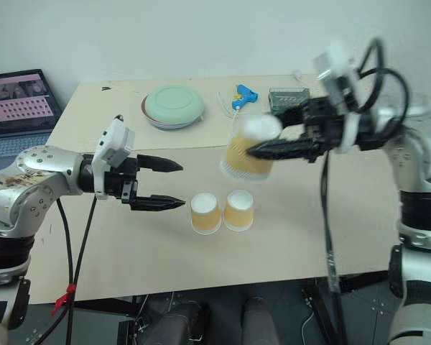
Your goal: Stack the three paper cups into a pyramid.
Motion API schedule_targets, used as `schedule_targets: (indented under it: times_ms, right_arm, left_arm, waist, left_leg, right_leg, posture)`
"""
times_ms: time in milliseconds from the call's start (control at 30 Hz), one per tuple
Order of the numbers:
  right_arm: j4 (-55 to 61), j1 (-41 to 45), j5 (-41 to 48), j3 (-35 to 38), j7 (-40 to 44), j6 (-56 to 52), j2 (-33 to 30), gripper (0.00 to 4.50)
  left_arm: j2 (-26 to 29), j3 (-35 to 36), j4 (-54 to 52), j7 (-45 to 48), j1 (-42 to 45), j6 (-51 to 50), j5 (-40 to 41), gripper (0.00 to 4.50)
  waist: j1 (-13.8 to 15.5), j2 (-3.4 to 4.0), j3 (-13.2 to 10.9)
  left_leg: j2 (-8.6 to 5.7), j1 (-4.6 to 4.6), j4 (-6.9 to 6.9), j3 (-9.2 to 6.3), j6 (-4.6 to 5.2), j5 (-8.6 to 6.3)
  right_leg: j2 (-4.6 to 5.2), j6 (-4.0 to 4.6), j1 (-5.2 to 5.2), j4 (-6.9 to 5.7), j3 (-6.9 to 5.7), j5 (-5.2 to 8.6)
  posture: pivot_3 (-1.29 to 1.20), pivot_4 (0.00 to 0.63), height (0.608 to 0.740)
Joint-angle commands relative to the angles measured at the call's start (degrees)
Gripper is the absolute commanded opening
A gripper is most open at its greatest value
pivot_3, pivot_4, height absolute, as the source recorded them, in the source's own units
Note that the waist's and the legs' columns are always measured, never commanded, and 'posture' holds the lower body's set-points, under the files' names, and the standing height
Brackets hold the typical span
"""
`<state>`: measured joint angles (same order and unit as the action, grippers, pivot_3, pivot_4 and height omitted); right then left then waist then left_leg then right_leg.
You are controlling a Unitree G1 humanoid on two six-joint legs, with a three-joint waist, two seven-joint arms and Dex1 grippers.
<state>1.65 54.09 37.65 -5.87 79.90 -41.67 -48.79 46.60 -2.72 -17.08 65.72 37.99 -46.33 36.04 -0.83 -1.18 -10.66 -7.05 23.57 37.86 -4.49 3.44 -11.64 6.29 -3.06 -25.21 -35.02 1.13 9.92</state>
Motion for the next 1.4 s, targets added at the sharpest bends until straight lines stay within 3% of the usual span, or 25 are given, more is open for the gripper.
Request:
schedule_targets:
  times_ms: [33,900,1367,1400]
  right_arm:
    - [0.59,0.36,-2.75,-2.87,2.23,3.22,2.03,2.46]
    - [-11.5,4.14,-14.66,-7.17,4.68,12.64,12.86,2.46]
    - [-14.14,3.34,-16.85,-7.69,5.51,14.69,14.52,2.46]
    - [-14.23,3.32,-16.92,-7.69,5.47,14.69,14.52,2.93]
  left_arm:
    - [0.51,0.99,-1.63,-0.31,0.61,0.54,0.5,4.5]
    - [2.01,2.44,-3.51,-2.62,-0.26,-1.3,2.22,4.5]
    - [3.21,2.93,-3.71,-3.16,-0.15,-1.57,2.98,4.5]
    - [3.23,2.89,-3.7,-3.15,-0.12,-1.57,2.99,4.5]
  waist:
    - [0.15,0.0,0.0]
    - [-0.02,0.01,0.0]
    - [-0.04,0.01,0.0]
    - [-0.04,0.01,0.0]
  left_leg:
    - [-0.01,0.05,0.0,0.0,0.0,0.0]
    - [-0.05,0.13,0.0,-0.02,-0.15,0.09]
    - [-0.05,0.12,0.0,-0.02,-0.17,0.1]
    - [-0.05,0.12,0.0,-0.02,-0.17,0.1]
  right_leg:
    - [0.0,0.02,-0.04,0.0,0.0,-0.02]
    - [-0.08,0.14,-0.2,-0.09,0.0,-0.18]
    - [-0.09,0.14,-0.23,-0.11,0.0,-0.18]
    - [-0.09,0.15,-0.23,-0.12,0.0,-0.18]
  posture:
    - [0.0,0.15,0.74]
    - [0.0,0.15,0.74]
    - [0.0,0.15,0.74]
    - [0.0,0.15,0.74]
